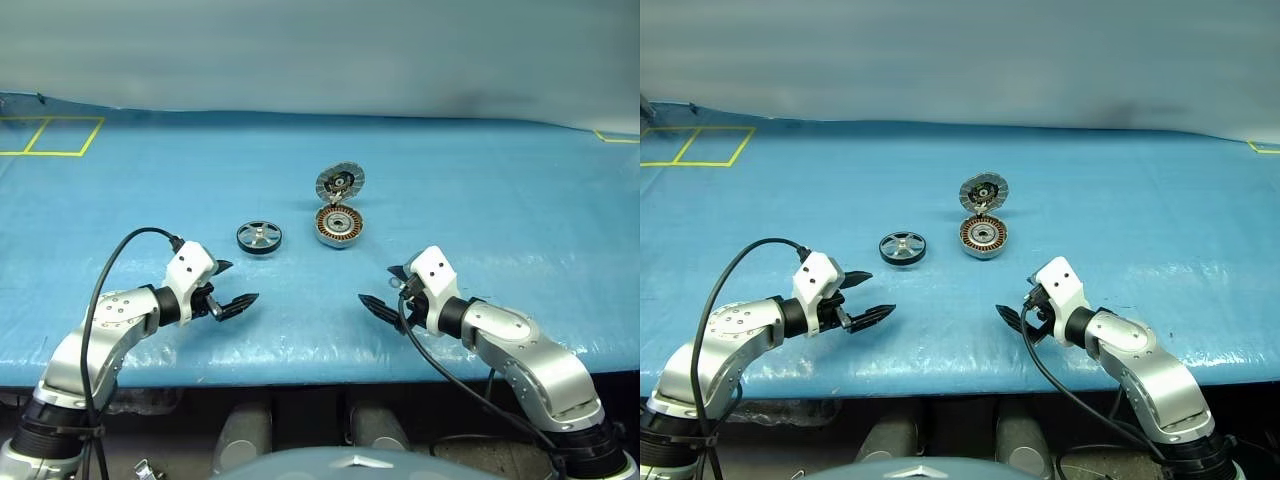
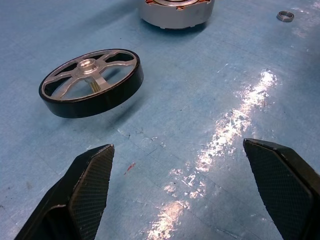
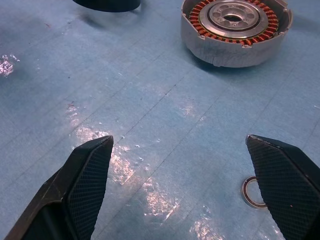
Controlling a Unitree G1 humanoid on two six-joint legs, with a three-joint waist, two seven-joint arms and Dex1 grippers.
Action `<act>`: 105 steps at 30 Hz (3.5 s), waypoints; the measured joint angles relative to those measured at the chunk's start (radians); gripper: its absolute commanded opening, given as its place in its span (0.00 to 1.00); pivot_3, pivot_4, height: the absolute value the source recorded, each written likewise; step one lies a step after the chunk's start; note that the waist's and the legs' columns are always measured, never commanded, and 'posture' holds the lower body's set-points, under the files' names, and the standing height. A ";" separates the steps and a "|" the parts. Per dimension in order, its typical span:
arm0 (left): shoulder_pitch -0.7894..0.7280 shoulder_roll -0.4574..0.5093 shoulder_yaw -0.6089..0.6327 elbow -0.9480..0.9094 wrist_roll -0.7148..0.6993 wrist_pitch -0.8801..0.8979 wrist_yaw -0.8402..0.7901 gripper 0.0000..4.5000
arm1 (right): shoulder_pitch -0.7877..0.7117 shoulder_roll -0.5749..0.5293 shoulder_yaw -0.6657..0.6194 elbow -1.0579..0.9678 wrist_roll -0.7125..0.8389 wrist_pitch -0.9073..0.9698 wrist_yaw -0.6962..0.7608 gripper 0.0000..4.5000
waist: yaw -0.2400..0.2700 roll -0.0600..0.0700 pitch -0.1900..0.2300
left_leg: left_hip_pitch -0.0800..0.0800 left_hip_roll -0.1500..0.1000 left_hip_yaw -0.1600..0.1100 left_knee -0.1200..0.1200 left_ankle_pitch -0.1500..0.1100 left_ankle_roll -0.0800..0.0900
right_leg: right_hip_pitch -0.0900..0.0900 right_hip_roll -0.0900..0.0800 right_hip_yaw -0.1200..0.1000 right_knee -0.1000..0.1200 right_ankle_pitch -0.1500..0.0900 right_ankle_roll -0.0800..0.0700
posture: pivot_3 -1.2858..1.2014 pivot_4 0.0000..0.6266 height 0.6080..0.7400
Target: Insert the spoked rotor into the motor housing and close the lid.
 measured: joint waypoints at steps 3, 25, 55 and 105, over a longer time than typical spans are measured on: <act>0.000 0.000 0.000 0.000 0.002 -0.003 -0.003 1.00 | 0.000 -0.001 0.000 0.000 -0.002 0.000 0.001 0.99 | 0.000 0.000 0.000 | 0.000 0.000 0.000 0.000 0.000 0.000 | 0.000 0.000 0.000 0.000 0.000 0.000 | 0.52 0.24 1.00; -0.001 -0.010 0.000 0.001 0.006 -0.023 -0.002 1.00 | -0.006 -0.001 0.000 0.000 -0.021 0.000 0.014 0.99 | 0.000 0.000 0.000 | 0.000 0.000 0.000 0.000 0.000 0.000 | 0.000 0.000 0.000 0.000 0.002 0.003 | 0.52 0.24 1.00; 0.042 -0.036 0.009 -0.007 0.006 -0.040 0.015 1.00 | -0.748 -0.062 0.463 0.502 -0.263 -0.034 0.441 0.99 | -0.011 0.000 0.002 | -0.001 -0.001 -0.001 0.000 -0.001 0.001 | -0.001 -0.001 -0.003 0.000 0.006 -0.001 | 0.52 0.24 1.00; 0.140 -0.109 0.018 -0.078 0.005 -0.039 0.074 1.00 | -1.087 0.269 0.497 1.258 -0.651 -0.367 0.617 0.47 | -0.035 0.003 0.005 | 0.003 -0.001 -0.001 0.000 0.001 -0.002 | 0.000 -0.001 -0.003 0.004 0.008 -0.003 | 0.52 0.24 1.00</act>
